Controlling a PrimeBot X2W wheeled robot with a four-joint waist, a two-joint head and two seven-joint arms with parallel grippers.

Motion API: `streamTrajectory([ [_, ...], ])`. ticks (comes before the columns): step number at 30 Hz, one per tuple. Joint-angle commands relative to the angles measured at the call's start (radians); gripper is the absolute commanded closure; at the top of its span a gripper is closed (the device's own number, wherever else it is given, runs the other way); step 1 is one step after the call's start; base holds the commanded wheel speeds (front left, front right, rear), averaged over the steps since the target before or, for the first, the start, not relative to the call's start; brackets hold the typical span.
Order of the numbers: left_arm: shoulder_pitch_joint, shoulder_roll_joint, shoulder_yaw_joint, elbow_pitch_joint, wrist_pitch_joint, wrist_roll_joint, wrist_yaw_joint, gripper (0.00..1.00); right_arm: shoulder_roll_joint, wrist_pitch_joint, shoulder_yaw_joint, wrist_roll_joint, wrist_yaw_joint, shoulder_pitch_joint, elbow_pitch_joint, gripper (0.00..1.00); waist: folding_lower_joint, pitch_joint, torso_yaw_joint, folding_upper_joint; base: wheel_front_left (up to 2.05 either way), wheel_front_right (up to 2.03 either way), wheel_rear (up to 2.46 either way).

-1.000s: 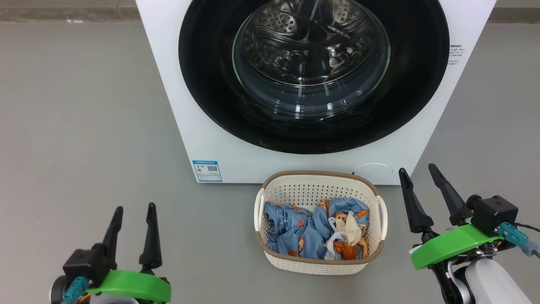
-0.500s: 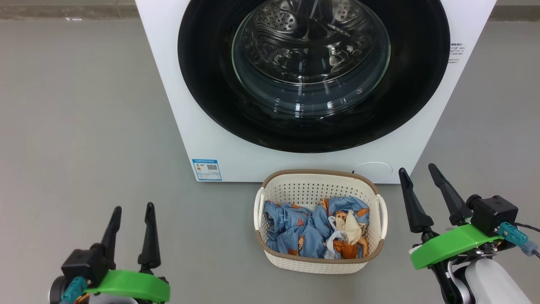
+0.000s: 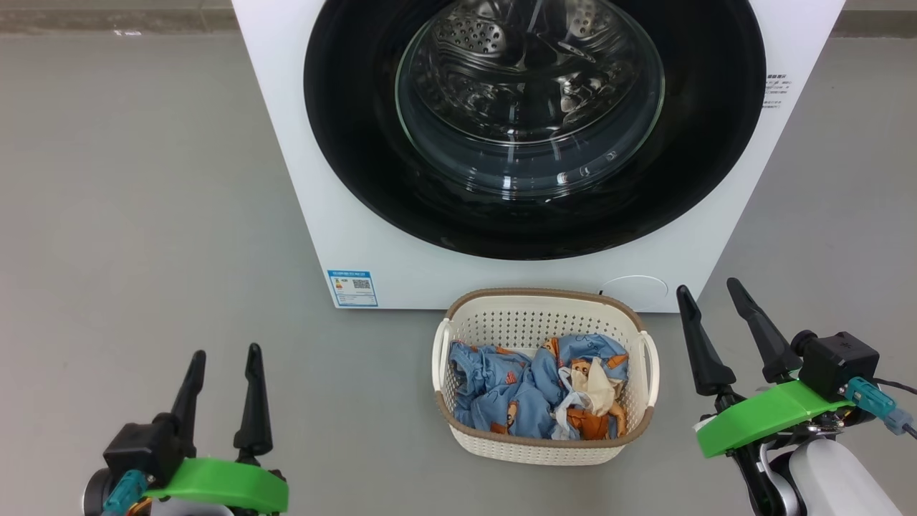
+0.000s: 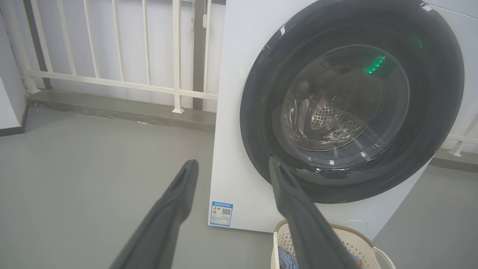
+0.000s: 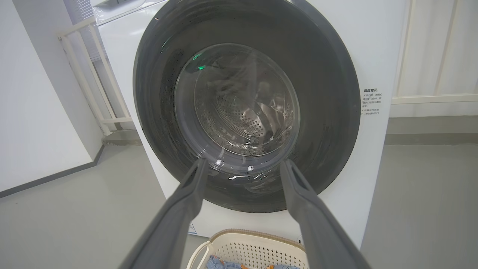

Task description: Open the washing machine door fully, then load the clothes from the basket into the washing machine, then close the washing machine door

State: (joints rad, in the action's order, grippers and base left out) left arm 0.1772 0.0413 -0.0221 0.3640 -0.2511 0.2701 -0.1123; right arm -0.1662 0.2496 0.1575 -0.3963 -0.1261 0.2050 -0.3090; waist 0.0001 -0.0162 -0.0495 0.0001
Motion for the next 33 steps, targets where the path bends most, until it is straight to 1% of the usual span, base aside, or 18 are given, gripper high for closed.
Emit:
streamTrajectory([
  [1,0.036,0.010,0.032,-0.023,-0.011,0.001,0.006,0.00,-0.008,0.012,0.021,0.015,-0.005,0.036,0.020,0.00,0.0000,0.000,0.000,-0.0001,0.00,0.00,0.00],
  [9,0.037,0.010,0.021,-0.014,-0.011,-0.009,0.004,0.00,-0.009,0.012,0.021,0.012,-0.005,0.038,0.019,0.00,0.0000,0.000,0.000,-0.0001,0.06,0.06,-0.12],
  [15,0.038,0.010,0.023,-0.013,-0.011,-0.012,0.006,0.00,-0.008,0.012,0.021,0.012,-0.005,0.038,0.018,0.00,0.0000,0.001,0.000,-0.0001,0.47,0.47,-0.95],
  [33,0.036,0.010,0.021,-0.012,-0.011,0.007,-0.002,0.00,-0.009,0.012,0.021,0.010,-0.005,0.038,0.015,0.00,-0.0001,0.010,0.002,-0.0001,1.00,1.00,-2.00],
])
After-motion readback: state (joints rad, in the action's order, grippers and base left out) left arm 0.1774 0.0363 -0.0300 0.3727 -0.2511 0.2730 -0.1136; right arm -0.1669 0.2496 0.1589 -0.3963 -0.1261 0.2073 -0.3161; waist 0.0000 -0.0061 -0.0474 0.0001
